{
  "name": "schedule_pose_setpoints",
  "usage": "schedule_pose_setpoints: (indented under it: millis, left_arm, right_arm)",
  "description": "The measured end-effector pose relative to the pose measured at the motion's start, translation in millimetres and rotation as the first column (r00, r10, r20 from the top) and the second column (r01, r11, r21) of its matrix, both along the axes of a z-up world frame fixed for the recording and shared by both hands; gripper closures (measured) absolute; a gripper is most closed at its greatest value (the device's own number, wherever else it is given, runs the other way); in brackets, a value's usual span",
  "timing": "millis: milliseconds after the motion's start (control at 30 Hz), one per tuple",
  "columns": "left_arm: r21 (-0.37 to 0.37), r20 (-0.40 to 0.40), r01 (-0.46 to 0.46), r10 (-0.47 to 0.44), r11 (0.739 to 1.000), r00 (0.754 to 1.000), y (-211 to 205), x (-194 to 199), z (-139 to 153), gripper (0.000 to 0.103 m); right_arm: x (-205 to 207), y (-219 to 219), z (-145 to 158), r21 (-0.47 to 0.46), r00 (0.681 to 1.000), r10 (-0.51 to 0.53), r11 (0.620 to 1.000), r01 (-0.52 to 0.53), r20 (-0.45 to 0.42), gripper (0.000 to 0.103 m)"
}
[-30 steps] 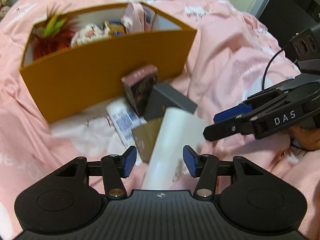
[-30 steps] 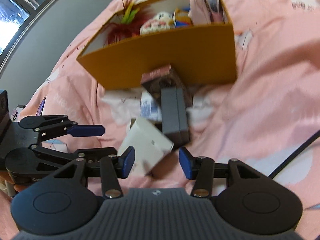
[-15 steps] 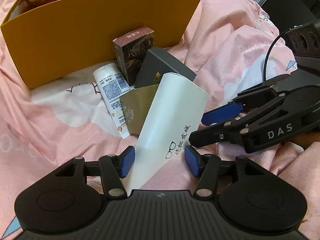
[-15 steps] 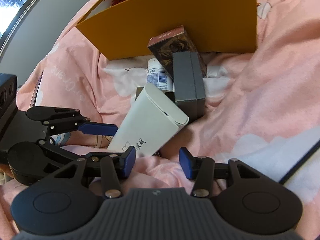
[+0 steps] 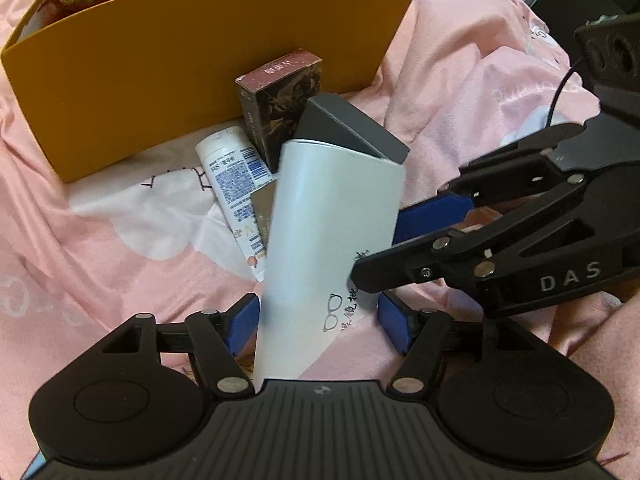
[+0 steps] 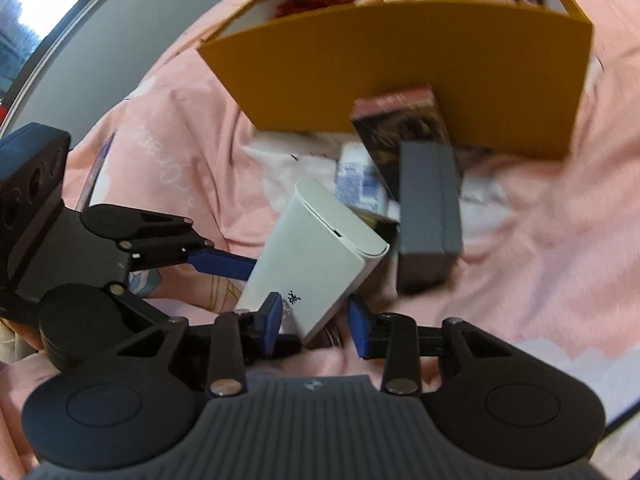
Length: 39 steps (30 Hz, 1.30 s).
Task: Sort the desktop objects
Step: 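Close the left tool on the white printed box, then lift the white box with the left tool while the right tool grasps the round clear item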
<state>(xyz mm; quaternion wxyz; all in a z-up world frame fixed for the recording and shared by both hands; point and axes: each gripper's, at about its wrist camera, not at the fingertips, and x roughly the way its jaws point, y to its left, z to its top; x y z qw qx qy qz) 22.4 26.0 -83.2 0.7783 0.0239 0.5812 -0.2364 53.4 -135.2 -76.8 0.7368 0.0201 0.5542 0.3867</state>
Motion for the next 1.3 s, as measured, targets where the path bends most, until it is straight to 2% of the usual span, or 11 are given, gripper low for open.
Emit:
schedule_pose_setpoints:
  millis: [100, 167, 400, 567, 800, 933, 1000, 1067, 1133, 1200, 1300]
  left_arm:
    - [0.021, 0.005, -0.020, 0.020, 1.000, 1.000, 1, 0, -1, 0.024]
    - [0.038, 0.011, -0.040, 0.040, 0.998, 0.999, 2, 0, -1, 0.028]
    - [0.037, 0.044, -0.091, 0.089, 0.995, 0.995, 9, -2, 4, 0.029]
    - [0.002, 0.061, -0.186, 0.186, 0.983, 0.981, 30, 5, 14, 0.029]
    - [0.049, 0.166, -0.271, 0.260, 0.961, 0.951, 47, 27, 32, 0.029]
    - [0.096, 0.141, -0.283, 0.268, 0.954, 0.953, 47, 34, 19, 0.029]
    - [0.133, 0.127, -0.297, 0.281, 0.946, 0.951, 49, 32, 9, 0.029]
    - [0.135, 0.109, -0.300, 0.287, 0.944, 0.952, 51, 32, 2, 0.029]
    - [0.131, 0.104, -0.294, 0.282, 0.947, 0.954, 51, 29, 1, 0.029]
    - [0.138, 0.105, -0.282, 0.269, 0.949, 0.957, 49, 26, 0, 0.029]
    - [0.147, 0.105, -0.273, 0.260, 0.951, 0.960, 46, 23, -2, 0.029]
  right_arm:
    - [0, 5, 6, 0.030, 0.999, 0.025, 0.999, -0.026, 0.040, 0.064]
    - [0, 7, 9, 0.044, 0.998, 0.038, 0.998, -0.040, 0.054, 0.064]
    - [-2, 3, 14, 0.037, 0.997, 0.035, 0.999, -0.038, 0.075, 0.064]
    - [-2, -3, 20, 0.035, 0.995, 0.003, 0.999, -0.006, 0.103, 0.063]
    - [1, -5, 24, 0.026, 0.991, -0.008, 1.000, 0.005, 0.136, 0.062]
    - [5, 1, 30, 0.005, 0.983, 0.019, 1.000, -0.020, 0.182, 0.063]
    - [9, 3, 33, -0.021, 0.977, 0.008, 1.000, -0.004, 0.211, 0.063]
    - [14, 3, 35, -0.035, 0.974, -0.006, 0.999, 0.015, 0.228, 0.063]
    - [17, 2, 34, -0.011, 0.983, 0.010, 1.000, -0.008, 0.185, 0.063]
    - [18, 2, 28, 0.024, 0.994, 0.046, 0.999, -0.048, 0.099, 0.063]
    - [15, 10, 11, -0.032, 0.994, 0.106, 0.994, -0.106, 0.013, 0.066]
